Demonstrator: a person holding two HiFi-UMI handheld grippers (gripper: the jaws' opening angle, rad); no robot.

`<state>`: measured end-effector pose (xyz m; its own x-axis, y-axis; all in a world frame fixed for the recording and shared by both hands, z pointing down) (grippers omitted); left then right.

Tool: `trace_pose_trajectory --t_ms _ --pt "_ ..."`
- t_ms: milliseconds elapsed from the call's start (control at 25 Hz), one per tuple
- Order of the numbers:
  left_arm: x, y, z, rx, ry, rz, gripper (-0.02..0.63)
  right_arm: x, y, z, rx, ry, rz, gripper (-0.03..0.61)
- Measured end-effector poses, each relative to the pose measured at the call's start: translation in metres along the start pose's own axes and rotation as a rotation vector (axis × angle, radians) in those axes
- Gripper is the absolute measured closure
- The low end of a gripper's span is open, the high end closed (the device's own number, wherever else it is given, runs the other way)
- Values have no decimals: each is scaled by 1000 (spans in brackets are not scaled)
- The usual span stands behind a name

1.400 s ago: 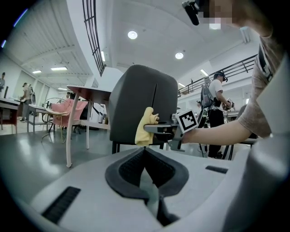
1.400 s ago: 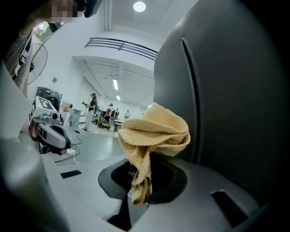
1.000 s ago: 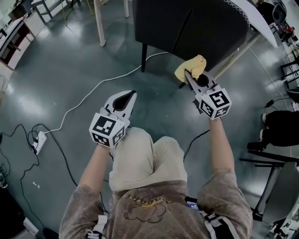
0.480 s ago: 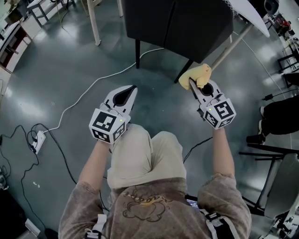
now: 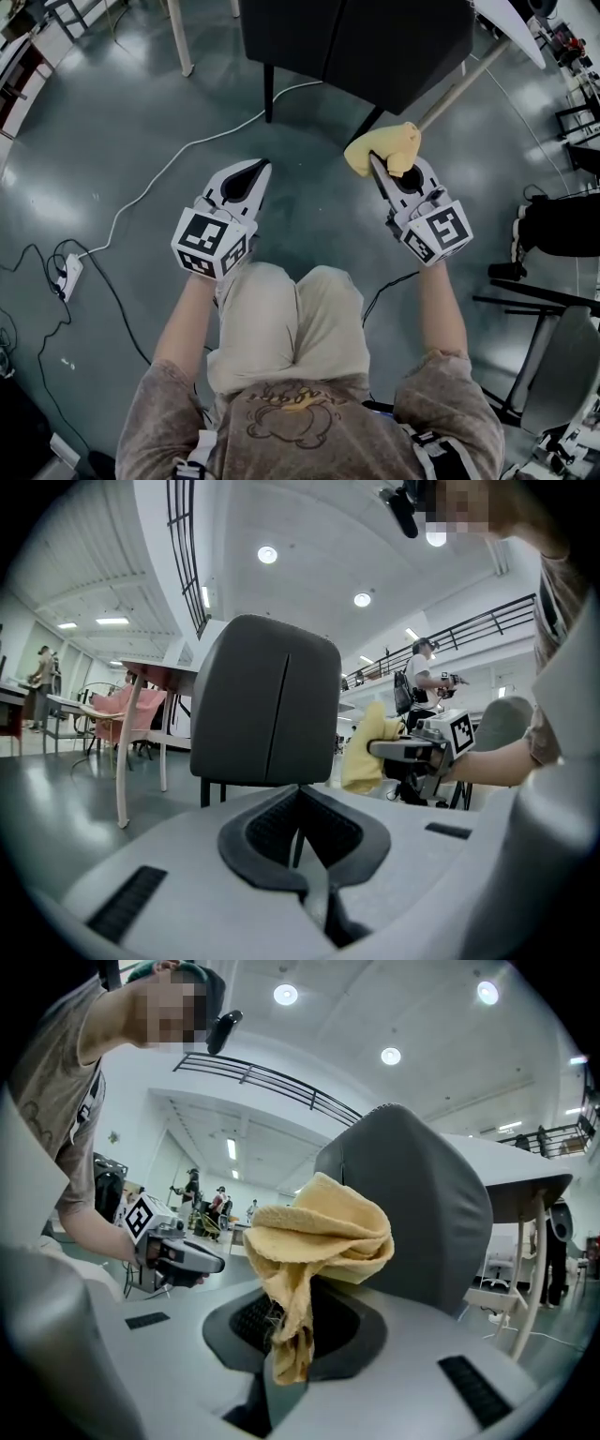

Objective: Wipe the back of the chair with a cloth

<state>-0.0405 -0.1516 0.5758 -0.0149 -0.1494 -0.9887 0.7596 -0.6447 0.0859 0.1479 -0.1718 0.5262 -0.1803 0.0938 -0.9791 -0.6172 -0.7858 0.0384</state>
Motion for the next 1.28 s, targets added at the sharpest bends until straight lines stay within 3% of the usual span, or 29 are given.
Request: trace_pose_trajectory --t_ms 200,360,480,600,800,1000,1280 --pt "23 9 -2 -10 -45 30 604 24 5 1 26 46 16 514" --pt "77 13 -3 -12 -74 49 604 69 14 1 59 65 44 514" --pt "137 7 -2 -5 -85 68 604 124 18 4 87 33 71 514" --pt "207 -6 3 8 -94 81 604 187 21 1 93 80 85 514" --pt "329 -26 12 30 -92 87 604 291 23 -24 34 168 107 514" --pt "444 -47 13 35 -95 80 604 385 22 -47 -14 178 139 514" --pt "532 -65 14 11 -83 65 604 464 26 -51 -49 248 146 514"
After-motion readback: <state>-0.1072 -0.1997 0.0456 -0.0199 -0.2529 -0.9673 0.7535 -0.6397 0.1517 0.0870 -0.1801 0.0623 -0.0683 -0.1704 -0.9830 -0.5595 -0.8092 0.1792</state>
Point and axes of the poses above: the fingertips, and each gripper's own axes: y forward along the fingers, z to its left, x out of its top, the point moved 2 cm from there along -y, backward along the fingers, and after that the axes turned 11 degrees about -x, right-handed, at the moved point
